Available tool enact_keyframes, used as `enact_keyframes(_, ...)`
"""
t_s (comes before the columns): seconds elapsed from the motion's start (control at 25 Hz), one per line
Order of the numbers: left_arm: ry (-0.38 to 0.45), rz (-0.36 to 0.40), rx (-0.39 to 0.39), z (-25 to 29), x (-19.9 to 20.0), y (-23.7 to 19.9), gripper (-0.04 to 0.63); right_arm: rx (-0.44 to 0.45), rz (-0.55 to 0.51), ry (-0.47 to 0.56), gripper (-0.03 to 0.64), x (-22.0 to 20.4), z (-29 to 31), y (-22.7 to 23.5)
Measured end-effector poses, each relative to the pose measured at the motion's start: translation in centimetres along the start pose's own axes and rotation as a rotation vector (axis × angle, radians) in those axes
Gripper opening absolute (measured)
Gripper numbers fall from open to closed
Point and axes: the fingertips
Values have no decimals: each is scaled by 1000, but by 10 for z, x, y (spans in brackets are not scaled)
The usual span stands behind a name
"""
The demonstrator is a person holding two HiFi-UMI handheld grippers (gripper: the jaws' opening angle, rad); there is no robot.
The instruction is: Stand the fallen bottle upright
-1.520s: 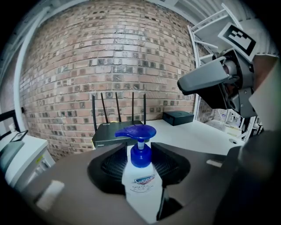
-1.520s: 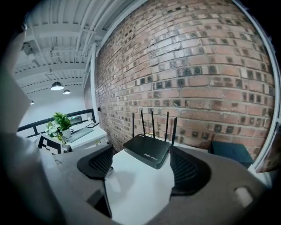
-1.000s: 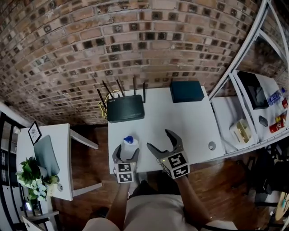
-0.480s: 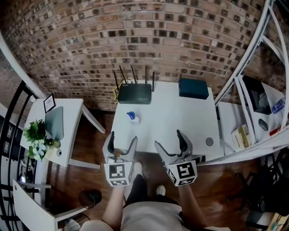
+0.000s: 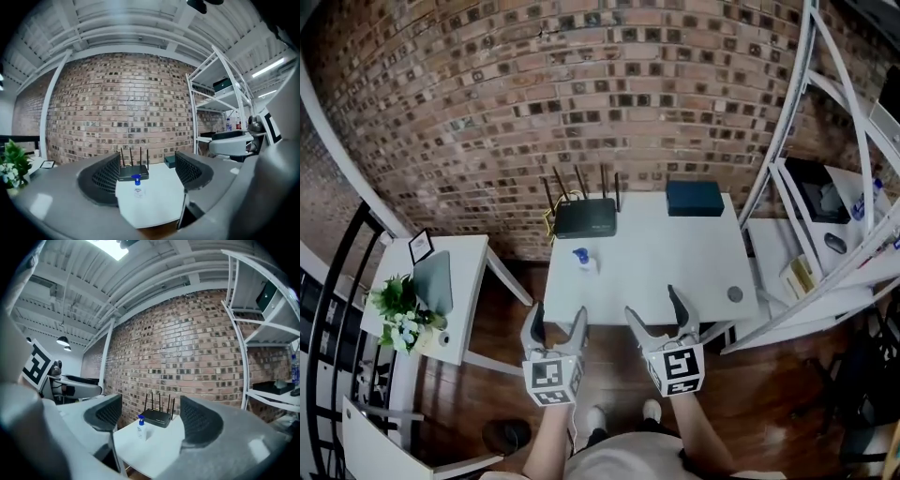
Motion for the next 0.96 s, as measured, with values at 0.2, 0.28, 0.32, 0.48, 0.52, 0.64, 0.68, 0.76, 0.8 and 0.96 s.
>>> enact_keyframes(0.2,28,73,-24,-6,14,-7,373,-34,-33,7,374,19,4,-14)
enact_keyframes(0.28,19,58,-20,-14,8,-16,372,-37,-68,4,374,23,4,-28)
enact_keyframes(0.32,19,45,-14,-17,6,-20,370,-39,-83,3,374,25,4,-34)
enact_keyframes(0.48,59,33,20,-26,17,-37,366,-50,-104,23,373,42,11,-45)
enact_keyframes(0.52,63,33,22,-27,18,-38,363,-52,-102,23,371,43,11,-46)
enact_keyframes(0.64,53,38,16,-28,17,-36,360,-57,-92,14,368,42,9,-45)
enact_keyframes(0.68,49,40,12,-28,16,-34,360,-61,-90,11,365,41,9,-44)
enact_keyframes(0.76,43,45,4,-27,15,-30,357,-71,-86,9,362,40,7,-38)
enact_keyframes(0.8,39,46,0,-26,14,-28,356,-75,-84,8,362,39,7,-36)
enact_keyframes(0.96,21,46,-8,-22,8,-21,351,-80,-78,7,359,37,6,-27)
Point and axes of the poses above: the fingertips, and each gripper's own axes: z forward along the fingers, y to its right, x out of its top, and after that the axes turned 5 degrees about -z, right-handed
